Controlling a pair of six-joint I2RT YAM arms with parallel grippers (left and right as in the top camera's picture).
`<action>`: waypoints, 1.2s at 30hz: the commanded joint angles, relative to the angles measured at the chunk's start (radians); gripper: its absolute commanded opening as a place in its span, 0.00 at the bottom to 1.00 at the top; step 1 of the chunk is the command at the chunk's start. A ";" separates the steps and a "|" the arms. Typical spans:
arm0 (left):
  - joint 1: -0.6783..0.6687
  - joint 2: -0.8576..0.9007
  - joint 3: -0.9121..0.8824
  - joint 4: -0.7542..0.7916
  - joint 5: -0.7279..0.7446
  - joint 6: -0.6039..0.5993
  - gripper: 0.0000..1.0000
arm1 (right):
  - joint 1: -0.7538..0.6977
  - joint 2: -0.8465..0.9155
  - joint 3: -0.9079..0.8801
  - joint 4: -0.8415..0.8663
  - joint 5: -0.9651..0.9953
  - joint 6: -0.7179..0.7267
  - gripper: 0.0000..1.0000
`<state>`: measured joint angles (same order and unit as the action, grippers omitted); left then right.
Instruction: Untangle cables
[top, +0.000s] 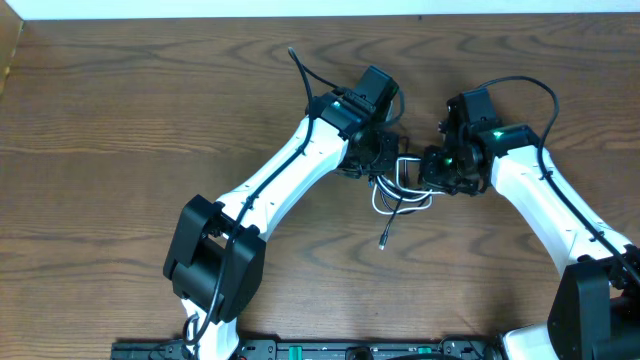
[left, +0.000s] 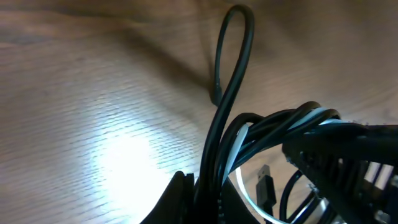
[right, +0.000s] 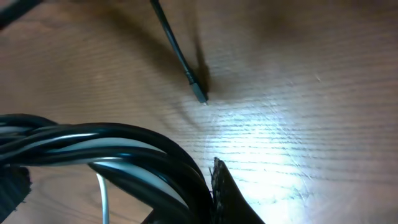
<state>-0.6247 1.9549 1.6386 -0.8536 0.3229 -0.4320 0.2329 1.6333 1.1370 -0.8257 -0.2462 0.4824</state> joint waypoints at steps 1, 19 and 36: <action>0.096 0.002 -0.004 -0.066 -0.250 0.014 0.08 | -0.084 -0.013 -0.018 0.035 0.121 -0.109 0.01; 0.184 0.001 -0.004 0.004 0.505 0.432 0.08 | -0.226 -0.013 0.011 0.168 -0.700 -0.396 0.30; 0.195 0.001 -0.004 0.005 0.729 0.394 0.07 | -0.153 -0.013 0.011 0.222 -0.488 -0.498 0.31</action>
<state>-0.4324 1.9556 1.6363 -0.8303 0.9768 -0.0280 0.0628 1.6333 1.1271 -0.6231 -0.8009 0.0086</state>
